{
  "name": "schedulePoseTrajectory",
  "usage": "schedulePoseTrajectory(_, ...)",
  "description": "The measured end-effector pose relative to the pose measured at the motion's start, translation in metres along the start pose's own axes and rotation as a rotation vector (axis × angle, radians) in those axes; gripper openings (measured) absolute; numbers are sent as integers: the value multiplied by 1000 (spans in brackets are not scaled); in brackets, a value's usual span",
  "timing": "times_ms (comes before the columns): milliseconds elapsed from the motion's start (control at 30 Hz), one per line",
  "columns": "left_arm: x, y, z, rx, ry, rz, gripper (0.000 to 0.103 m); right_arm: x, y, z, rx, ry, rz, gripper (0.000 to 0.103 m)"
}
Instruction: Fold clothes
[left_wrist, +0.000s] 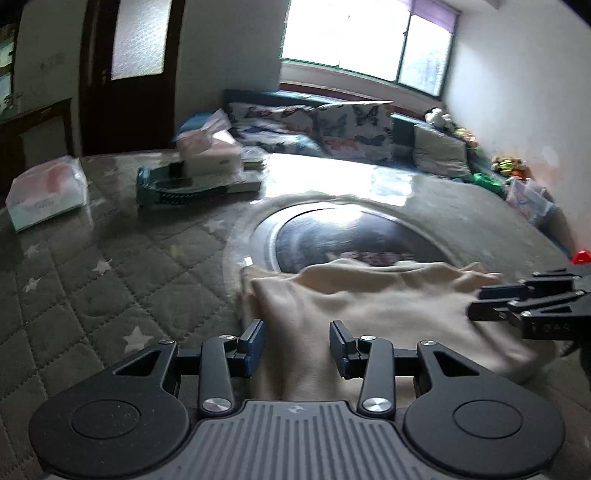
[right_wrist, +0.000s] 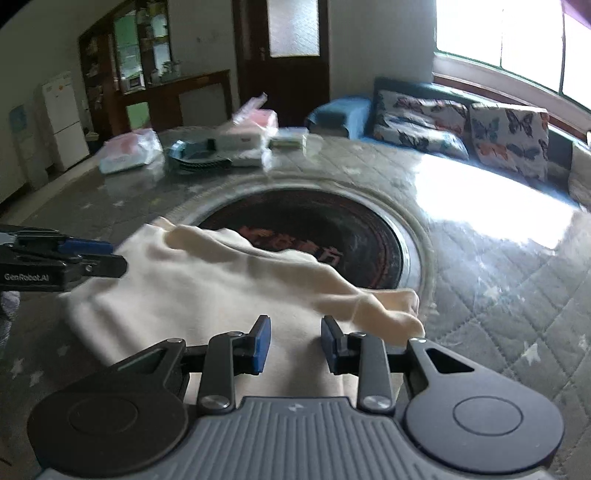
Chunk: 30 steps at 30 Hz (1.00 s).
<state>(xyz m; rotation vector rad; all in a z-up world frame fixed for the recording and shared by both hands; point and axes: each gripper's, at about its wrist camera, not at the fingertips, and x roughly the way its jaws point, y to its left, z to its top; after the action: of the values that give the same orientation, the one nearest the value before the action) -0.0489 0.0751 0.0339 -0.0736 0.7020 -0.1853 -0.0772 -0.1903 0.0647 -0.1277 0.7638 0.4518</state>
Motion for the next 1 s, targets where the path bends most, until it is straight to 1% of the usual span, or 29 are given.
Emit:
schedulePoseTrajectory(33, 3, 3, -1, -9, 6, 13, 42, 2, -1, -1, 1, 1, 0, 29)
schedulePoseTrajectory(100, 5, 9, -4, -34, 8, 4, 43, 5, -3, -4, 2, 2, 1, 29)
schedulePoseTrajectory(200, 4, 8, -5, -31, 9, 2, 43, 4, 2, -6, -48, 7, -13, 29)
schedulePoseTrajectory(267, 3, 8, -5, -33, 13, -3, 42, 4, 3, -6, -61, 8, -13, 29)
schedulePoseTrajectory(400, 1, 5, -6, -47, 27, -32, 41, 3, 2, -8, -62, 8, -12, 29)
schedulePoseTrajectory(533, -3, -3, -11, -33, 34, -55, 41, -4, 4, -13, -78, 1, -26, 29)
schedulePoseTrajectory(667, -10, -10, -16, -34, 44, -101, 41, -13, 3, -18, -93, 10, -38, 29)
schedulePoseTrajectory(800, -17, -14, -23, -20, 46, -120, 41, -23, 1, -25, -100, 21, -48, 29)
schedulePoseTrajectory(933, -26, -5, -29, -94, 67, -167, 41, -35, 0, -34, -102, 41, -65, 29)
schedulePoseTrajectory(1000, -32, -3, -36, -97, 64, -177, 41, -41, 1, -39, -108, 52, -69, 29)
